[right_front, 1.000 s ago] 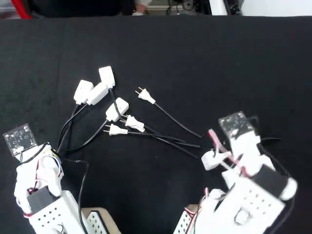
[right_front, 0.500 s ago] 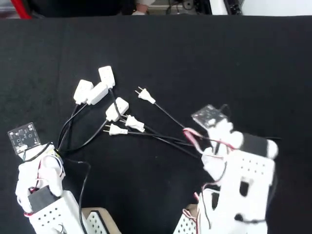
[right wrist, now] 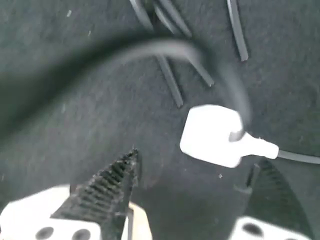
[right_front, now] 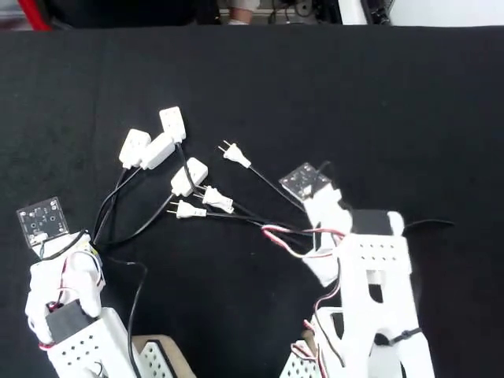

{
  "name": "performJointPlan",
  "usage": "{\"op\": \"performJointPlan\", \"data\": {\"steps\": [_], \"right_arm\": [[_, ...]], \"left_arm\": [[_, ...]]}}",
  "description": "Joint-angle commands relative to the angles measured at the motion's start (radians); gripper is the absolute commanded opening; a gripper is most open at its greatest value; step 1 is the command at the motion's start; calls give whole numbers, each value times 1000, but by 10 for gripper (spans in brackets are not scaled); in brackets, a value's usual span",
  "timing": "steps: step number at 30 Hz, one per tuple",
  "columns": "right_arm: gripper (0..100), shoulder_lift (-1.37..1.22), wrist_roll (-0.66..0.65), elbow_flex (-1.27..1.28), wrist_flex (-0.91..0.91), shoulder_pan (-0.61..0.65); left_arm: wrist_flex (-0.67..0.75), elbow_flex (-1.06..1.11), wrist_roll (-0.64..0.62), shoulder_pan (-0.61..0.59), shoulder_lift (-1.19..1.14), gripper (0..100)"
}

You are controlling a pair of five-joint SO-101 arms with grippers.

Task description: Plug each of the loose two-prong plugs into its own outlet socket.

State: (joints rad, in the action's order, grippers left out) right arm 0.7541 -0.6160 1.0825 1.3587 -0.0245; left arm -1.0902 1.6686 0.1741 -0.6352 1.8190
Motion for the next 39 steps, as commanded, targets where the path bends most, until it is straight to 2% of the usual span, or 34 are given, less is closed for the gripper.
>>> {"op": "performJointPlan", "data": {"steps": [1, 7, 22, 24, 26, 30, 32, 36, 39], "right_arm": [[274, -7, 11, 74, -106, -2], [54, -1, -55, 30, -133, -87], [19, -1, -54, -108, -132, -235], [42, -5, -48, -104, -120, -230], [100, -5, 20, -105, -107, -213], [309, -2, 199, -111, -123, -143], [377, -7, 272, -111, -124, -75], [388, -7, 379, -111, -126, 64], [389, -8, 431, -105, -176, 68]], "left_arm": [[23, -1, 9, 13, 5, 131], [23, 2, 9, 13, 5, 134], [23, 2, 9, 13, 5, 134], [23, 2, 9, 13, 5, 134], [23, 2, 9, 13, 5, 133], [23, -1, 9, 13, 5, 130], [23, -1, 9, 13, 5, 130], [23, -1, 9, 13, 5, 130], [23, -1, 9, 13, 5, 130]]}}
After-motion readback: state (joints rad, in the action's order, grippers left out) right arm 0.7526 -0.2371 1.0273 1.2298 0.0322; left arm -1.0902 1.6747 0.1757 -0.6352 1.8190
